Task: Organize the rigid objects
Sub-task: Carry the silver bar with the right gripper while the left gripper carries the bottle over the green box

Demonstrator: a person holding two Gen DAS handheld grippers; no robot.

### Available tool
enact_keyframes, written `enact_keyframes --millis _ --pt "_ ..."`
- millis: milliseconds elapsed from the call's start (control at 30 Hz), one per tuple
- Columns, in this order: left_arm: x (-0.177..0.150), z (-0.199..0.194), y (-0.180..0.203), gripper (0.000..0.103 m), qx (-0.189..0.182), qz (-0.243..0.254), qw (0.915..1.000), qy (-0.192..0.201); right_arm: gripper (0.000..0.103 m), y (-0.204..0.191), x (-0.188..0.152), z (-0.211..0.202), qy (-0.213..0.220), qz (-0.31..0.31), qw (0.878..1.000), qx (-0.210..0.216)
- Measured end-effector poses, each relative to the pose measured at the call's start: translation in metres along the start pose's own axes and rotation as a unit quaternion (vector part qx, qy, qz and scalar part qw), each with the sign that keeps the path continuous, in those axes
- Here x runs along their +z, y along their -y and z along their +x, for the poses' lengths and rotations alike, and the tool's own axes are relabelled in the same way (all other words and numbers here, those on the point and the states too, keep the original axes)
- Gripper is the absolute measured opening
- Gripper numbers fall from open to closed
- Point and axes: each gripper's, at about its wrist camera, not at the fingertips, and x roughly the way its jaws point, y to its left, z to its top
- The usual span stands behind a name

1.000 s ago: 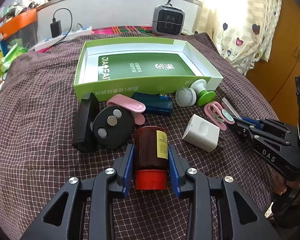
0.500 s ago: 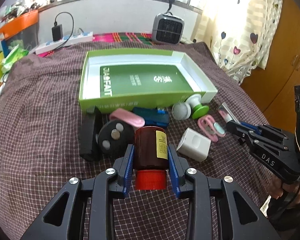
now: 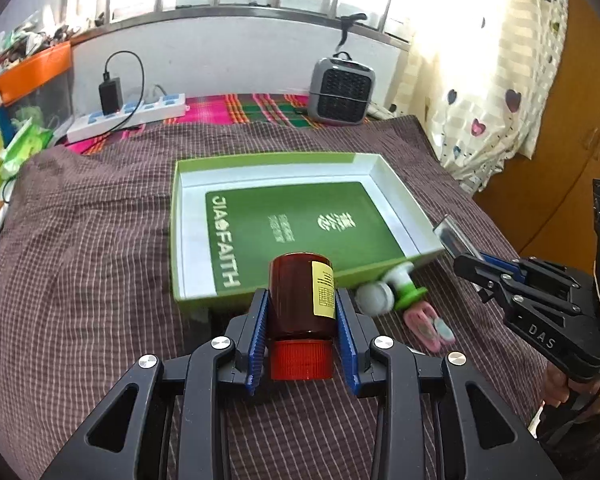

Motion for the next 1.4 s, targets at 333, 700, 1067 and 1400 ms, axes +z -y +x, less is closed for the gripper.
enact_keyframes --millis 333,700,1067,1400 --pt "0.033 0.036 -0.023 0.03 0.013 -0.01 0.9998 -0.013 0.011 0.0 0.034 0.032 -0.013 -0.011 1.0 -0.003" --pt "0.057 0.07 -0.036 0.03 0.023 -0.02 0.9992 -0.027 0.011 0.01 0.056 0.079 -0.04 -0.015 0.999 -0.017" --pt "0.063 0.094 -0.036 0.03 0.044 -0.012 0.9982 -0.039 0.011 0.007 0.063 0.103 -0.046 -0.041 0.997 -0.051" --pt "0.063 0.102 -0.037 0.031 0.055 -0.012 0.9975 -0.043 0.011 0.002 0.061 0.113 -0.049 -0.052 0.996 -0.055"
